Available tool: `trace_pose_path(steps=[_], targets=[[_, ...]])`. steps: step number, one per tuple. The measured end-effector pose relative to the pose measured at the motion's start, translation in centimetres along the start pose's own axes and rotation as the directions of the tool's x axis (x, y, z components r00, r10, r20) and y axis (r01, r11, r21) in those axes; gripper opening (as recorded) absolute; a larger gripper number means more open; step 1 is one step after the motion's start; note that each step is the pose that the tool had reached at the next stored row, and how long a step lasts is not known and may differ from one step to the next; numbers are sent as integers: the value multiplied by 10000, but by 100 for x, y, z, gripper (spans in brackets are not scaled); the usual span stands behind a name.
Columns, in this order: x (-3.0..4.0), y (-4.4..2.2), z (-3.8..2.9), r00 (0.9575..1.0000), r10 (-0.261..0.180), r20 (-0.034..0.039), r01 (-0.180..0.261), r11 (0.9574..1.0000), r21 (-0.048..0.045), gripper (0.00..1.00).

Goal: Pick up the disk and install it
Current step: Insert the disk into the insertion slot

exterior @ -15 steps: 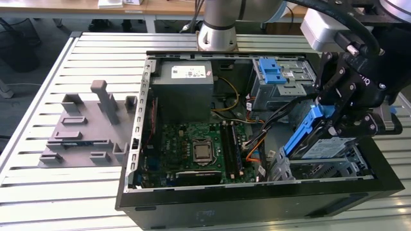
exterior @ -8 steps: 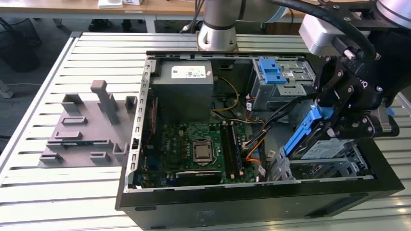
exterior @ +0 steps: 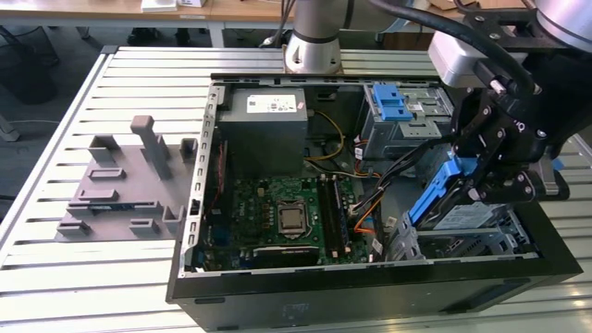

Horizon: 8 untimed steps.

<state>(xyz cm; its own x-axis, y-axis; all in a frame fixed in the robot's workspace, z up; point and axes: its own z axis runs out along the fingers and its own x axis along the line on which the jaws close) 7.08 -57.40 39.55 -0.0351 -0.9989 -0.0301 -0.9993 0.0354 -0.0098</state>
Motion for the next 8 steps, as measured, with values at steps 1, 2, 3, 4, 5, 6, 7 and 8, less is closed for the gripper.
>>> trace_pose_path(steps=[1, 2, 3, 4, 5, 6, 7, 8], targets=[[0, 0, 8, 10000, -1, 1, 1, 10000, 0, 36], [1, 0, 15, 10000, 0, 0, 0, 10000, 0, 36], [1, 0, 23, 10000, -1, 0, 1, 10000, 0, 36], [1, 0, 31, 10000, 0, 1, 0, 10000, 0, 36], [1, 0, 39, 10000, 0, 1, 0, 10000, 0, 36], [1, 0, 48, 10000, 0, 0, 0, 10000, 0, 36], [2, 0, 56, 10000, 0, 1, 0, 10000, 0, 36], [2, 1, 65, 10000, 0, 1, 0, 10000, 0, 36]])
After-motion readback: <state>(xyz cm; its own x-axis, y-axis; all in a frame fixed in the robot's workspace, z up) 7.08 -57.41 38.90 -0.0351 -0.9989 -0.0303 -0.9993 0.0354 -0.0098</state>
